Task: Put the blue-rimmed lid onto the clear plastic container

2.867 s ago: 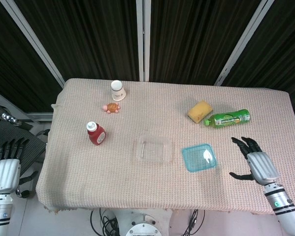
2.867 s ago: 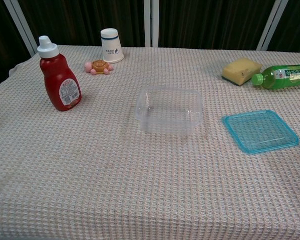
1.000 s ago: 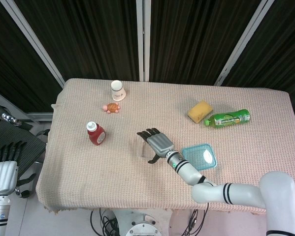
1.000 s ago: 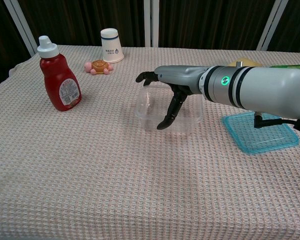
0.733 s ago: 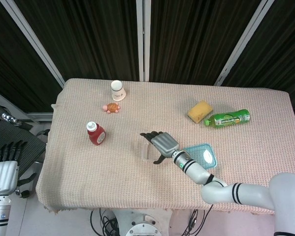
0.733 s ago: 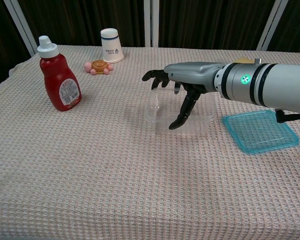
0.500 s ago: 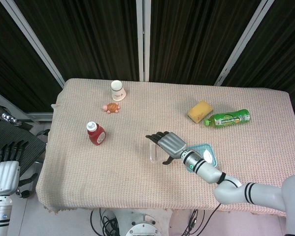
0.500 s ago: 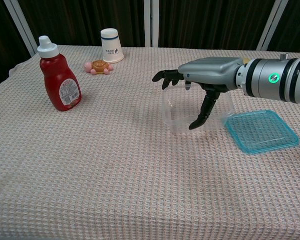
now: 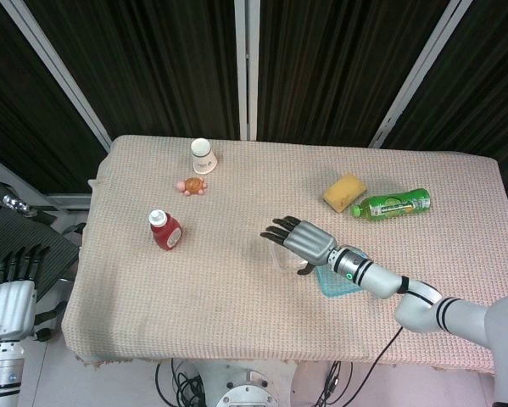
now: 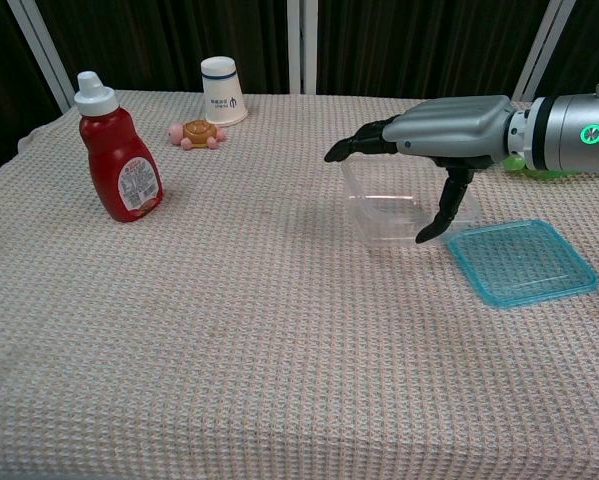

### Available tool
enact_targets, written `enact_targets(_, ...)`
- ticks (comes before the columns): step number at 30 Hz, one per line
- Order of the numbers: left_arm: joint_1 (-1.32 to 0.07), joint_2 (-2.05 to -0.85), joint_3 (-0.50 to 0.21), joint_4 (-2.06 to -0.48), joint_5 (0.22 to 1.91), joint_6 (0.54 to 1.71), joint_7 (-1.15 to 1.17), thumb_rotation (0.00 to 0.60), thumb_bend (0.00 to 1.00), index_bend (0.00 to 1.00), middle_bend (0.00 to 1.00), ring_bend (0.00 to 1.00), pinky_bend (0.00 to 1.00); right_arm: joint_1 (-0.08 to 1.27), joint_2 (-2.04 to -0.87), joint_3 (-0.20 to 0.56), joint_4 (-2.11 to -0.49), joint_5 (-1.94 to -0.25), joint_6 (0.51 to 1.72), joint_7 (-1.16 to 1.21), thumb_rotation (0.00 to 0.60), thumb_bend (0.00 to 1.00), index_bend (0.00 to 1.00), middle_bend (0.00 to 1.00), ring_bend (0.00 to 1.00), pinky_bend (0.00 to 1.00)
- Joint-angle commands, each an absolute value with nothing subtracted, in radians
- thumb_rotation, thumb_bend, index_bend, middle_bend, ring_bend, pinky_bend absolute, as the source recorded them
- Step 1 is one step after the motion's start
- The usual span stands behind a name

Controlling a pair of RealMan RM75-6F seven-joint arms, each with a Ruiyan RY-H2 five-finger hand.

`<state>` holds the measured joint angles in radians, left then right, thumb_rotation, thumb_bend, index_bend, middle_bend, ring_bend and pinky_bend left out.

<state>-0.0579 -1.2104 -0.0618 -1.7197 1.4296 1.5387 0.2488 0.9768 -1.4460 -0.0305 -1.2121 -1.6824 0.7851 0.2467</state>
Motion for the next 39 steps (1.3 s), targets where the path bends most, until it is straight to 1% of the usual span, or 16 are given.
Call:
enact_targets(1, -0.056, -1.209, -0.061, -1.726, 1.431, 1.541, 0.256, 0.600, 0.00, 0.11, 0.06, 0.00, 0.00, 0.984, -1.430, -0.041, -1.229, -1.678, 0.766, 0.245, 0.600, 0.00, 0.00, 0.00, 0.00, 0.00)
enact_targets(5, -0.053, -1.208, -0.061, -1.725, 1.432, 1.546, 0.250, 0.600, 0.00, 0.11, 0.06, 0.00, 0.00, 0.952, -1.374, -0.045, -1.296, -1.642, 0.778, 0.206, 0.600, 0.00, 0.00, 0.00, 0.00, 0.00)
enact_targets(8, -0.051, -1.210, -0.060, -1.713, 1.437, 1.547, 0.234, 0.600, 0.00, 0.11, 0.06, 0.00, 0.00, 0.883, -1.307, -0.050, -1.372, -1.602, 0.847, 0.165, 0.600, 0.00, 0.00, 0.00, 0.00, 0.00)
enact_targets(12, -0.054, -1.215, -0.060, -1.688, 1.441, 1.541, 0.209, 0.600, 0.00, 0.11, 0.06, 0.00, 0.00, 0.752, -1.200, -0.072, -1.488, -1.543, 0.979, 0.139, 0.600, 0.00, 0.00, 0.00, 0.00, 0.00)
enact_targets(16, -0.062, -1.222, -0.062, -1.667, 1.447, 1.531, 0.189, 0.600, 0.00, 0.11, 0.06, 0.00, 0.00, 0.653, -1.155, -0.105, -1.526, -1.507, 1.046, 0.149, 0.600, 0.00, 0.00, 0.04, 0.00, 0.00)
enact_targets(19, -0.071, -1.229, -0.064, -1.659, 1.453, 1.521, 0.183, 0.600, 0.00, 0.11, 0.06, 0.00, 0.00, 0.623, -1.174, -0.124, -1.499, -1.511, 1.038, 0.190, 0.600, 0.00, 0.00, 0.10, 0.00, 0.00)
enact_targets(21, -0.075, -1.232, -0.063, -1.657, 1.460, 1.517, 0.185, 0.600, 0.00, 0.11, 0.06, 0.00, 0.00, 0.623, -1.198, -0.133, -1.467, -1.518, 1.005, 0.199, 0.600, 0.00, 0.00, 0.12, 0.00, 0.00)
enact_targets(26, -0.073, -1.234, -0.061, -1.656, 1.459, 1.518, 0.185, 0.600, 0.00, 0.11, 0.06, 0.00, 0.00, 0.644, -1.262, -0.130, -1.395, -1.514, 0.916, 0.200, 0.600, 0.00, 0.00, 0.13, 0.00, 0.00)
enact_targets(30, -0.067, -1.232, -0.059, -1.658, 1.455, 1.523, 0.184, 0.600, 0.00, 0.11, 0.06, 0.00, 0.00, 0.659, -1.309, -0.120, -1.337, -1.517, 0.870, 0.203, 0.600, 0.00, 0.00, 0.16, 0.00, 0.00)
enact_targets(39, -0.069, -1.227, -0.060, -1.665, 1.451, 1.519, 0.191, 0.600, 0.00, 0.11, 0.06, 0.00, 0.00, 0.664, -1.352, -0.107, -1.278, -1.541, 0.859, 0.227, 0.600, 0.00, 0.00, 0.14, 0.00, 0.00)
